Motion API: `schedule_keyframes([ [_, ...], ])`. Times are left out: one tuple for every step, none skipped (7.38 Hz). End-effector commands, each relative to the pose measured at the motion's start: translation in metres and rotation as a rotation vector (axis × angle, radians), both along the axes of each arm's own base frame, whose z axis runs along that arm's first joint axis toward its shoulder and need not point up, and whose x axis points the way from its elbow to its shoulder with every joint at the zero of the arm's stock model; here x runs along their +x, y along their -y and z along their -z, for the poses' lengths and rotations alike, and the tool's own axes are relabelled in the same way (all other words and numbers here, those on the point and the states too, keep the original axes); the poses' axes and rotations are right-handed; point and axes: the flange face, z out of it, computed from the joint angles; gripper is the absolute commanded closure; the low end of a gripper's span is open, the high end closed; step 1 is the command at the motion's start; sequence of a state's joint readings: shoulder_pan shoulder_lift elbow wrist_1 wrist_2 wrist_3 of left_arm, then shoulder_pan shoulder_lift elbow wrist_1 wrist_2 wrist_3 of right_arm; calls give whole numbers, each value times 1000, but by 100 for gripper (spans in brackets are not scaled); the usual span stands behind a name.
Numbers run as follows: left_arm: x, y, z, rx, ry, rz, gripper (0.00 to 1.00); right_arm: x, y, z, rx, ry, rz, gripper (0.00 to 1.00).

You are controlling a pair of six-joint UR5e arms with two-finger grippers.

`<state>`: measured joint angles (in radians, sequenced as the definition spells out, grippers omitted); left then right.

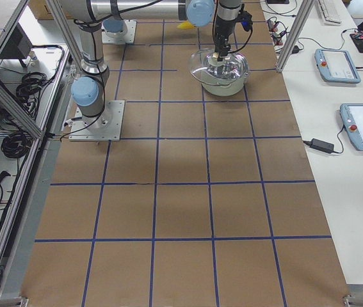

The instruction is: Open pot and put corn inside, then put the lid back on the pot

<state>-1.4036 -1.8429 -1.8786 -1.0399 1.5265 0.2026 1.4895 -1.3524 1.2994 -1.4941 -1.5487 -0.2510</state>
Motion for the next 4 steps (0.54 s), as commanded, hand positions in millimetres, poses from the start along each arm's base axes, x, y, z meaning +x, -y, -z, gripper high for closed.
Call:
schedule_keyframes([
  [-82,32,-61,-100,-34,58,89,0,1,0,-1,1,1,57],
  [-116,48,-98,-135,-63,106,89,1,0,0,-1,1,-1,57],
  [-144,72,-128,-135,-100,73,89,1,0,0,-1,1,-1,57],
  [-197,92,-143,-145,-117,73,89,1,0,0,-1,1,-1,57],
])
